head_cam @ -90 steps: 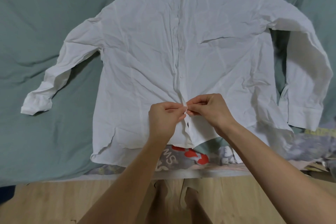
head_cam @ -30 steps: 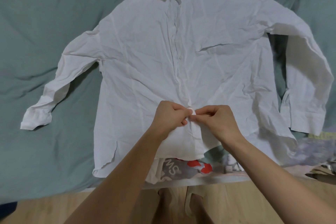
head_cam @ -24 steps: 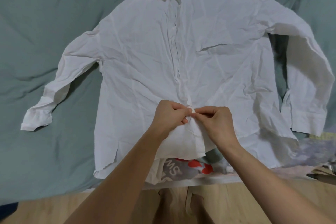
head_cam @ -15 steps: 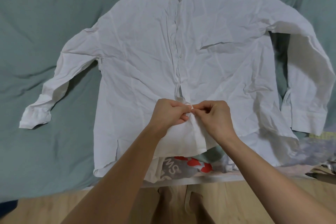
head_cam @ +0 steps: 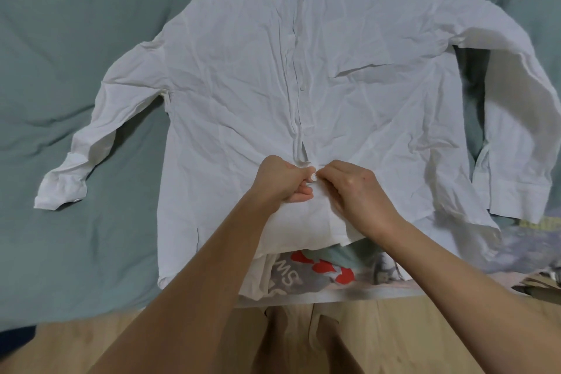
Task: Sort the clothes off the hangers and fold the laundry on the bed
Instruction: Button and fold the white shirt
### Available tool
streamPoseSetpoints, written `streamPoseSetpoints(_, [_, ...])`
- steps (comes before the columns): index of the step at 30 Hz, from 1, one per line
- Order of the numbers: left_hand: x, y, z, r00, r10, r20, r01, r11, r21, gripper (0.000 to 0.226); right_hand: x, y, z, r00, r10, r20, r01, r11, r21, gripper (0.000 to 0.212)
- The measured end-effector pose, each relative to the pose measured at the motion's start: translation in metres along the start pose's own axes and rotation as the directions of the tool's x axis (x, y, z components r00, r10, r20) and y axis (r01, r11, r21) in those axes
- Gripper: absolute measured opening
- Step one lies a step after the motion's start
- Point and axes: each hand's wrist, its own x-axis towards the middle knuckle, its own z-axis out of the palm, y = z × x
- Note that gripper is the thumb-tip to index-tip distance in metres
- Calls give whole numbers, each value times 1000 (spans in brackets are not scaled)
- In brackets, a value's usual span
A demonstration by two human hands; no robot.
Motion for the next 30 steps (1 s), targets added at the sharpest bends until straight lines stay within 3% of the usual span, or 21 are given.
streamPoseSetpoints(8, [1, 11, 1, 981, -185, 67, 185, 983, 4, 12, -6, 1, -3, 1000, -13, 5, 13, 996, 88, 20])
streamPoseSetpoints(13, [-2, 14, 5, 979, -189, 81, 189, 982, 8, 18, -5, 0, 1, 996, 38, -80, -28, 992, 124, 14])
streamPoseSetpoints(20, [0, 17, 1, 983, -152, 104, 142, 985, 94, 20, 3, 3, 0, 998, 18, -63, -11, 995, 101, 10])
streamPoseSetpoints(25, [0, 14, 0, 998, -61, 26, 54, 978, 201, 19, -2, 0, 2, 994, 106, -41, -98, 982, 163, 10])
streamPoseSetpoints(30, [2, 9, 3, 999, -52, 6, 51, 987, 155, 18, -6, -4, 1, 977, 211, -27, -198, 949, 247, 11])
